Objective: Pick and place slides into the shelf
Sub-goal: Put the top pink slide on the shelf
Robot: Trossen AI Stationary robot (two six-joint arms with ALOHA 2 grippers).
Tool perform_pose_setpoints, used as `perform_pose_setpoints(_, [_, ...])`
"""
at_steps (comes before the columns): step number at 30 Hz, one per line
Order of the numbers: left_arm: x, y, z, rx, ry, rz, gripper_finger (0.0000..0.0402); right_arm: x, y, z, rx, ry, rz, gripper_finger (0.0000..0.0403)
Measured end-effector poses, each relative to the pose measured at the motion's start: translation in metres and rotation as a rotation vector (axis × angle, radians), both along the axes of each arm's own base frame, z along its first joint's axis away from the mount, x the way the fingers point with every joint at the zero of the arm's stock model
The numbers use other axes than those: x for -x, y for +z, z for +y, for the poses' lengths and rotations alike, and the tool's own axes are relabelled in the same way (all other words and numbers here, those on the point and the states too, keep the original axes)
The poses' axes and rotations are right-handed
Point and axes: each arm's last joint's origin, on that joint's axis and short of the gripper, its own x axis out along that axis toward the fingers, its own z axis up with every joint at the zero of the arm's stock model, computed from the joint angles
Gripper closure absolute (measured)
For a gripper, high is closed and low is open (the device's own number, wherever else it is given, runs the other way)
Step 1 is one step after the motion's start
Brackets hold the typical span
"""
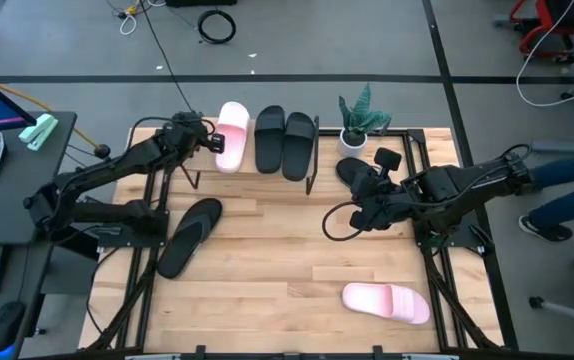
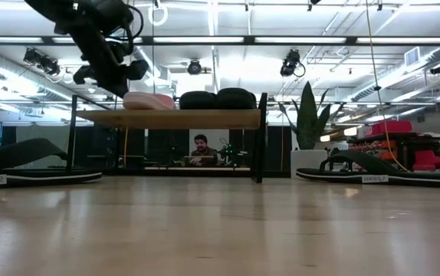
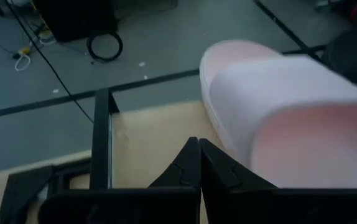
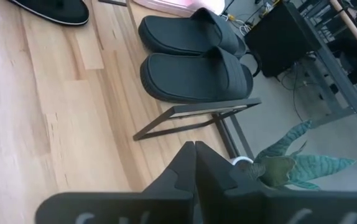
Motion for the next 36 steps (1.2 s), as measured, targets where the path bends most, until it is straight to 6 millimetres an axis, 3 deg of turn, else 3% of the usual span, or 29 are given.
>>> perform_pose_setpoints(9, [-0.015, -0.024, 0.025, 0.033, -0.003, 0.043, 0.0401, 0.000, 0.000, 0.000, 0.001, 0.000, 0.000, 0.0394])
perform_pose_setpoints(15, [-0.025, -0.028, 0.041, -0.019, 0.001, -0.048, 0.0401, 0.000, 0.000, 0.000, 0.001, 0.000, 0.001, 0.0393])
perform_pose_setpoints(24, [-0.036, -0.039, 0.043, 0.027, -0.054, -0.046, 0.0400, 0.000, 0.000, 0.000, 0.014, -0.007, -0.002, 0.0394])
perform_pose_setpoints(36, [-0.060, -0.028, 0.023, 0.019, -0.178, -0.137, 0.0401, 0.000, 0.000, 0.000, 0.013, -0.007, -0.003, 0.0394])
